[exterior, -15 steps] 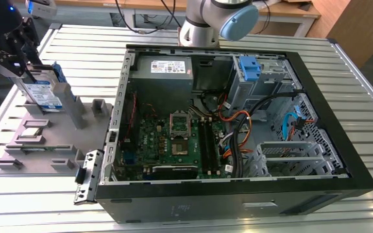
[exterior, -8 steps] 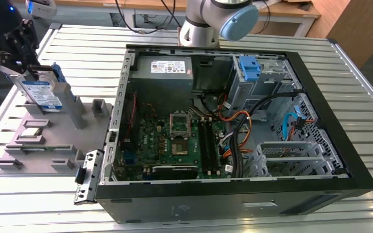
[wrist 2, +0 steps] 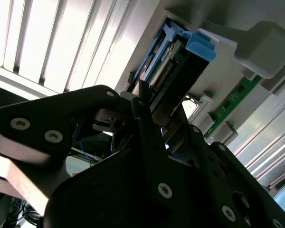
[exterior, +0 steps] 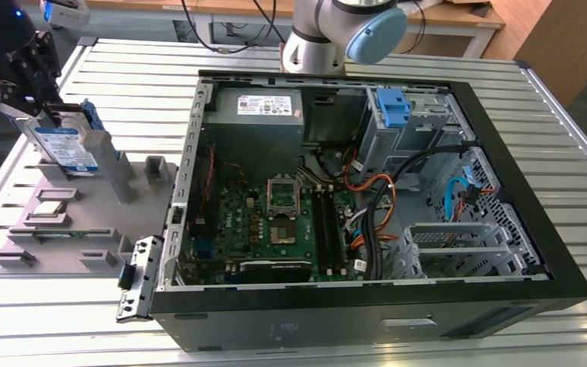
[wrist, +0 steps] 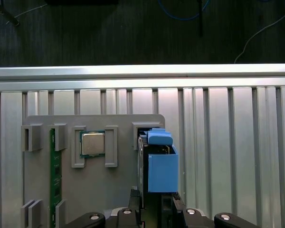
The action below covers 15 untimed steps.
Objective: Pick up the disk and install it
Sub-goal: 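Pick up the disk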
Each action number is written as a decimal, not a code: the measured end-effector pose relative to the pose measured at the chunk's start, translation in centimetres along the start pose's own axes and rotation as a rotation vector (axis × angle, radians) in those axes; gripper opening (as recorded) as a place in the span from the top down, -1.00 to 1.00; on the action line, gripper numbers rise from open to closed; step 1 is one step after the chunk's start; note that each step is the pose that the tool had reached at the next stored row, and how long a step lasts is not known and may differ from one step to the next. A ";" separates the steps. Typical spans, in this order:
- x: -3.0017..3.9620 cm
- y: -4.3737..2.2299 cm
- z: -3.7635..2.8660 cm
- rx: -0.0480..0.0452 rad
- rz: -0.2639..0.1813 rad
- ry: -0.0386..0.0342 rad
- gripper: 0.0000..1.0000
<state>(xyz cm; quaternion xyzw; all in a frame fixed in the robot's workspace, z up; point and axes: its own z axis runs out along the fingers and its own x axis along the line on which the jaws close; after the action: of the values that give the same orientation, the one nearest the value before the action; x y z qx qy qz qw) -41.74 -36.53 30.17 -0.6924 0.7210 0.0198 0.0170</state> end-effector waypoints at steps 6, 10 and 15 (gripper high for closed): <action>0.00 0.00 0.00 0.0000 0.000 0.0000 0.30; -0.01 0.00 -0.11 0.0000 0.000 0.0000 0.30; -0.04 0.00 -0.61 0.0000 0.000 0.0000 0.30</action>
<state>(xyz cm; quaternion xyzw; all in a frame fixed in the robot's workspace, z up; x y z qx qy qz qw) -41.74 -36.53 30.78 -0.6924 0.7210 0.0198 0.0170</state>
